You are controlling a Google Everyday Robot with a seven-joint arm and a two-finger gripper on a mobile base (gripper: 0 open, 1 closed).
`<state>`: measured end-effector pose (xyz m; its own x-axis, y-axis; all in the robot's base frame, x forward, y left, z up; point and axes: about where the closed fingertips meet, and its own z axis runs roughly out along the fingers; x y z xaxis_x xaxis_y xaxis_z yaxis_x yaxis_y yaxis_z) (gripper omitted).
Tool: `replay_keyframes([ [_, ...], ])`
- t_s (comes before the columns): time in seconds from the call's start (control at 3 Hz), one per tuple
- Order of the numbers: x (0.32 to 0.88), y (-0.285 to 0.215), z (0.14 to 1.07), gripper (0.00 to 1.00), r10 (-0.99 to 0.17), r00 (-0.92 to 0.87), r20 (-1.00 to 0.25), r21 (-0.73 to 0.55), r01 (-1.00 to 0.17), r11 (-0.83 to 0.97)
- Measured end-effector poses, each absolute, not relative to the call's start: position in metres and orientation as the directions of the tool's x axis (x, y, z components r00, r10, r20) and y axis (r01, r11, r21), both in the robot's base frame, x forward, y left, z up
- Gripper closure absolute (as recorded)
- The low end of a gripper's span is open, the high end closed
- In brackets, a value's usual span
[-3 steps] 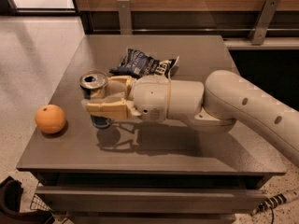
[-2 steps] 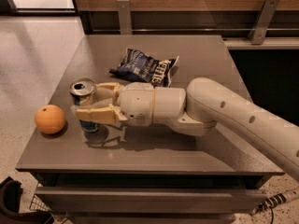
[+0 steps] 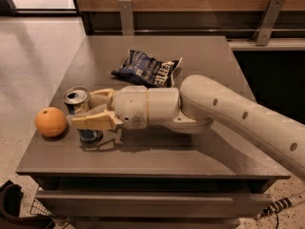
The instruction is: Move redbull can near orange
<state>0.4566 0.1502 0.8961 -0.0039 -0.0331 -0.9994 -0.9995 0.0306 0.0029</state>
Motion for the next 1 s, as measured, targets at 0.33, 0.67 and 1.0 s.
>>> replay_keyframes([
  [0.33, 0.4557, 0.1531, 0.8898, 1.00, -0.084, -0.016, -0.996, 0.014, -1.000, 0.028],
  [0.67, 0.4549, 0.1546, 0.8890, 0.88, -0.094, -0.018, -0.995, 0.015, -1.000, 0.026],
  [1.0, 0.4536, 0.1564, 0.8896, 0.65, -0.094, -0.016, -0.995, 0.014, -1.000, 0.022],
])
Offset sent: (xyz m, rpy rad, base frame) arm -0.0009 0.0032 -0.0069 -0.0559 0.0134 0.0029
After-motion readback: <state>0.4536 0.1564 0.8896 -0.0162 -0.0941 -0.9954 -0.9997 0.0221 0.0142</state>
